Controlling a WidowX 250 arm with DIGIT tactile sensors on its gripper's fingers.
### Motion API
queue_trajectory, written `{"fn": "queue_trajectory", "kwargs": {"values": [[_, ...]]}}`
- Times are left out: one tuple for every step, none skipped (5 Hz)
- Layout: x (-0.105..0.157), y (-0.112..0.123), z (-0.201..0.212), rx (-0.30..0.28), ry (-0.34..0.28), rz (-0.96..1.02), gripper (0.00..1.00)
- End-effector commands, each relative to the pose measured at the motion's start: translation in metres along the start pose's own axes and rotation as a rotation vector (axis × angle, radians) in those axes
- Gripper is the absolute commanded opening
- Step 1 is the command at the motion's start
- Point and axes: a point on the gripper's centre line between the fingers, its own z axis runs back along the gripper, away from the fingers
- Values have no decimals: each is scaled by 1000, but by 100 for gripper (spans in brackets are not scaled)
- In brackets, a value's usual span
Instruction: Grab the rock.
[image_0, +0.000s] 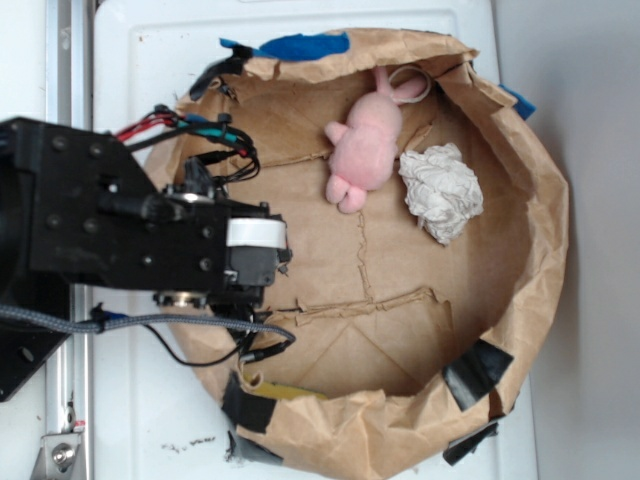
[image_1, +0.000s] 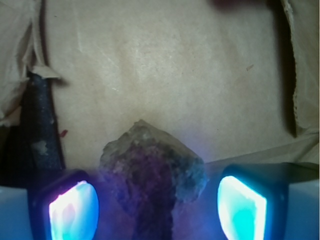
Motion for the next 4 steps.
{"fn": "queue_trajectory", "kwargs": {"values": [[12,14,2,-8,-65,78,0],[1,8,4,6,-69,89,0],[3,8,9,20,-74,116,0],[16,11,29,2,-81,163,0]]}}
